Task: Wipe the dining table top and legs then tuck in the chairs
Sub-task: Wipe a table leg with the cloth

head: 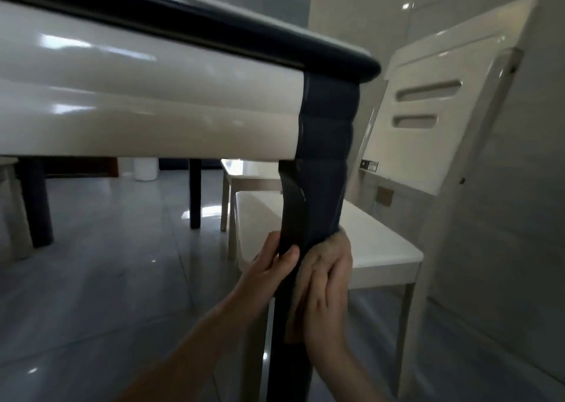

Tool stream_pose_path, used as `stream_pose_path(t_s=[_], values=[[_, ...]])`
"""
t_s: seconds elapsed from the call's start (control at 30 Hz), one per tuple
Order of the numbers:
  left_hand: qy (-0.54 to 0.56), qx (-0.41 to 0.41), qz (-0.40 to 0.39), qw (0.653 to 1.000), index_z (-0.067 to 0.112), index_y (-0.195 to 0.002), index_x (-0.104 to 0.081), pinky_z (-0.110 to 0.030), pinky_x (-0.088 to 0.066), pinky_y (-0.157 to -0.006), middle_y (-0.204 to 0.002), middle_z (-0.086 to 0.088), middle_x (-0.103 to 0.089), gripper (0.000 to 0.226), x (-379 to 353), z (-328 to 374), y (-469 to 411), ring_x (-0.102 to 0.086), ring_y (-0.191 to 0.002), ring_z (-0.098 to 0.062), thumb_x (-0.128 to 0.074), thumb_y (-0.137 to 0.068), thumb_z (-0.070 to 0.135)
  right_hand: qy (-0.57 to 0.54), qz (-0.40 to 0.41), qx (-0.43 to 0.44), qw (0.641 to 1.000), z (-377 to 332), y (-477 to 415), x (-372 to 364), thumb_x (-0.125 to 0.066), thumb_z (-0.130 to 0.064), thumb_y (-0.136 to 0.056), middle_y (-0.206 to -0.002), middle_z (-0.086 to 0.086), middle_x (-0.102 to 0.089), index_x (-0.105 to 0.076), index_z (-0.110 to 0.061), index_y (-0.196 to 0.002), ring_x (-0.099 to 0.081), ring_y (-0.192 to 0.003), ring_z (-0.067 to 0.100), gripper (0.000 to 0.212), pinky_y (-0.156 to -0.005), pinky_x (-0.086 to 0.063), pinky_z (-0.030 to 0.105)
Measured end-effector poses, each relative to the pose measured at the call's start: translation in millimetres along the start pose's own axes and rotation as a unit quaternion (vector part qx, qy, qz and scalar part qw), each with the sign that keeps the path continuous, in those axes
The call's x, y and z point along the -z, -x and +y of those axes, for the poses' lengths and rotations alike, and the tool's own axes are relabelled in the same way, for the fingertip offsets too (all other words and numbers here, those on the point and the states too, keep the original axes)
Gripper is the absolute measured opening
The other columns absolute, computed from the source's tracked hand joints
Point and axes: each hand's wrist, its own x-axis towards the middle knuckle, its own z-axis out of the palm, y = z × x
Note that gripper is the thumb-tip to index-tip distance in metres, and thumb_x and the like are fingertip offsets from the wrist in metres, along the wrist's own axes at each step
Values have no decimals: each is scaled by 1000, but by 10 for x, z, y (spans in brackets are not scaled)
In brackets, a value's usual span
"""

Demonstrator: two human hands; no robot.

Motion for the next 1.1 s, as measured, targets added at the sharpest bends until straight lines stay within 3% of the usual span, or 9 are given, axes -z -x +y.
stream_pose_path(t_s=[0.13, 0.23, 0.33, 0.43, 0.57, 0.67, 0.8, 1.0, 1.1], values=[[22, -24, 20, 999, 14, -114, -54, -10, -45, -75, -97, 14, -67, 26, -27, -58, -46, -61, -92, 5, -51, -92, 28, 135, 5, 173, 976, -916, -785, -207, -22, -48, -96, -147, -24, -18, -7, -36, -148, -22, -129, -16, 55, -100, -15, -2], [31, -36, 10, 999, 18, -119, -53, -8, -45, -77, -105, 14, -66, 29, -12, -97, -82, -61, -98, 5, -52, -92, 27, 130, 20, 205, 970, -1367, -1193, -298, -25, -42, -99, -147, -10, -37, -28, -27, -146, -35, -127, -6, 50, -101, -23, 8], [31, -45, 20, 998, 19, -117, -56, -9, -45, -78, -105, 6, -66, 28, -8, -50, -88, -62, -98, 1, -54, -91, 30, 47, 5, 179, 983, -1488, -1386, -278, -26, -41, -100, -128, -26, -51, -42, -40, -132, -44, -118, -17, 36, -102, -27, 7], [37, -33, 21, 999, 18, -118, -56, -13, -45, -83, -109, -3, -66, 39, -9, -50, -70, -61, -103, -5, -56, -84, 37, 141, 57, 127, 980, -1492, -1227, -410, -18, -53, -96, -149, 4, -41, -33, -15, -147, -37, -136, 19, 65, -110, -25, 26], [30, -38, 29, 998, 25, -119, -55, -14, -45, -88, -111, 7, -66, 39, -19, -54, -65, -58, -105, 4, -57, -82, 40, 318, 147, 240, 906, -1556, -875, -748, -17, -60, -91, -154, 24, -24, -13, 5, -149, -27, -139, 35, 87, -114, -16, 40], [62, -27, 35, 997, 19, -108, -60, -12, -46, -79, -94, 7, -71, 17, -28, -47, -63, -61, -94, 3, -56, -92, 25, 263, 131, 228, 928, -1490, -1062, -570, -25, -60, -93, -152, 11, -32, -19, -11, -151, -35, -136, 27, 76, -107, -29, 39], [55, -39, 17, 998, 9, -110, -52, -29, -46, -78, -99, -18, -60, 45, -27, -51, -33, -59, -91, -16, -55, -84, 46, 51, 121, 71, 989, -1387, -1395, -327, -26, -70, -86, -124, 1, -63, -52, -25, -131, -58, -115, 21, 68, -102, -44, 43], [54, -34, 33, 997, 9, -109, -54, -23, -46, -80, -100, -8, -65, 45, -32, -34, -86, -61, -93, -6, -59, -80, 42, 197, 142, 287, 926, -1195, -743, -511, -29, -31, -99, -152, 9, -35, -26, -7, -149, -34, -138, 21, 56, -114, -26, 38], [60, -15, 26, 998, 12, -110, -58, -20, -48, -78, -97, 1, -67, 34, -17, 5, -56, -63, -92, -4, -57, -84, 34, 124, 74, 252, 957, -839, -670, -223, -28, -29, -102, -147, -1, -41, -27, -16, -148, -40, -134, 12, 47, -109, -33, 45]])
